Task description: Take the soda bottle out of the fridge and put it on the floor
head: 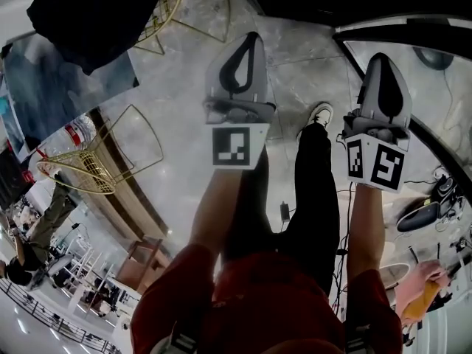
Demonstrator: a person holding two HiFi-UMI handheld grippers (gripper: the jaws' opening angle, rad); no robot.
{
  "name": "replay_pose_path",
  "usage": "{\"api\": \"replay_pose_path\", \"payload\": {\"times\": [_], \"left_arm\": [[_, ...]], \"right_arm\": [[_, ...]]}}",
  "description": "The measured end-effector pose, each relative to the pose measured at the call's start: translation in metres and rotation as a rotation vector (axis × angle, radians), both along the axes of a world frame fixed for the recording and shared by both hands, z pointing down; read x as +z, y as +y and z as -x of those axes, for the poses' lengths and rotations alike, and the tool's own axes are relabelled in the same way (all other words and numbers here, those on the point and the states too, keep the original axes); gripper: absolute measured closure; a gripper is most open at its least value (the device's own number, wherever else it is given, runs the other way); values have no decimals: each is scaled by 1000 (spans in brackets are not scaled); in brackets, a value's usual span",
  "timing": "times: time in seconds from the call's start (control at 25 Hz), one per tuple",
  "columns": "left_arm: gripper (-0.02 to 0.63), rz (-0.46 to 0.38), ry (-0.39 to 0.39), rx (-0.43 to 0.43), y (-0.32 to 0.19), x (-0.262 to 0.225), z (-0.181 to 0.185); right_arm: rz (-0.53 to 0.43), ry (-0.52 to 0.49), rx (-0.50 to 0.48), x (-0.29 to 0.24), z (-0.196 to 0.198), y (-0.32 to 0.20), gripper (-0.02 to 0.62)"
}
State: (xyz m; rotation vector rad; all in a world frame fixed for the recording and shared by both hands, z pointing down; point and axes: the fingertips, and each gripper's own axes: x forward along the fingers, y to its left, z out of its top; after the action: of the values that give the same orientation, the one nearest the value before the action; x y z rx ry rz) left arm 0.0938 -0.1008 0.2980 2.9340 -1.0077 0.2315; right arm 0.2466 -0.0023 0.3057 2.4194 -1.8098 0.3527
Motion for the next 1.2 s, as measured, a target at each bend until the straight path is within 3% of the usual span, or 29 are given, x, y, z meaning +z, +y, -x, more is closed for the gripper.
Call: {"api": "replay_pose_path", "payload": {"times": [0.68, 0.96, 1.2], "left_arm": [[606, 18, -15, -14, 6, 2, 10], [606, 33, -26, 3, 5, 2, 7], [606, 1, -19, 3, -2, -2, 3]], "right_arm": [[-73, 35, 25, -26, -19, -27, 586], [-113, 52, 56, -47, -34, -57, 504], [-83, 87, 55, -51, -47, -90, 436]]}}
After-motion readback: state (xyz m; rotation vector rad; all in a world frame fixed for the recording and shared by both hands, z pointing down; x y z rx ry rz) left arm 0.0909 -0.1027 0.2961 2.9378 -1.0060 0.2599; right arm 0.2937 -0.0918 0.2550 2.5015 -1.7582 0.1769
